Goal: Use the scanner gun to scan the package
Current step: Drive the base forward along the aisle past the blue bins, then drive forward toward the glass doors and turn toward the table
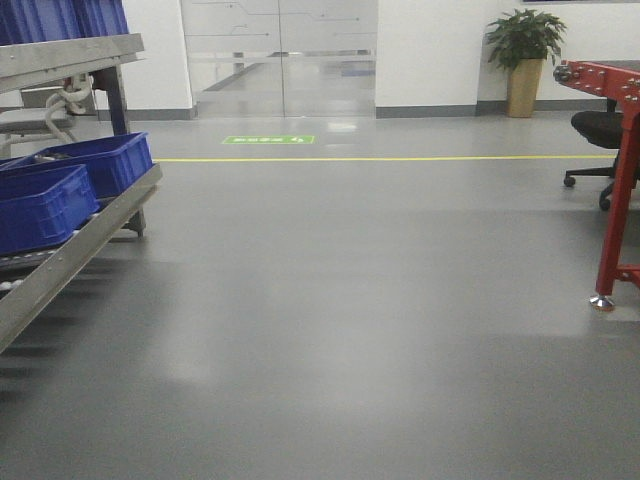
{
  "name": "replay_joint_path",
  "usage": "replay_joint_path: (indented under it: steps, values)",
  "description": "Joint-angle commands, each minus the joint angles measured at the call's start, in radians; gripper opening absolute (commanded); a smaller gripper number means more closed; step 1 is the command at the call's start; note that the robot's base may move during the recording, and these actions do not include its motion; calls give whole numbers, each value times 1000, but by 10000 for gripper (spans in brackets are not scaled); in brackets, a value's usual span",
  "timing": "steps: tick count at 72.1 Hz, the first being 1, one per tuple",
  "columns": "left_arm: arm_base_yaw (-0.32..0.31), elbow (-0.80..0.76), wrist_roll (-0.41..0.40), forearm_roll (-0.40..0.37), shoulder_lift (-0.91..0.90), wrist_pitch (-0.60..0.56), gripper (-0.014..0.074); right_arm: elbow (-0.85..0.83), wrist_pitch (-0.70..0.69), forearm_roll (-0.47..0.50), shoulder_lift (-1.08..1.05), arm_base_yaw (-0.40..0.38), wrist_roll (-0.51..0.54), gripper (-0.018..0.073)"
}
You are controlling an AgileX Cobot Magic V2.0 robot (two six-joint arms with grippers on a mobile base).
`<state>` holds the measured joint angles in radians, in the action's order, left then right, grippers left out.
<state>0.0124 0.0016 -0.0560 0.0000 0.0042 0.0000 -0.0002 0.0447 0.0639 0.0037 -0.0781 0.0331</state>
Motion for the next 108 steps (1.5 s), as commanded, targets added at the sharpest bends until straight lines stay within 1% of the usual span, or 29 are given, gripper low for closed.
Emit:
replay_joint_path:
  steps: [1,108]
  values:
    - [4,-2,0,-6,-4,-18,-111,0,-17,0,-4,-4,2,-169]
    - [4,-2,0,-6,-4,-18,-111,0,-17,0,-4,-4,2,-169]
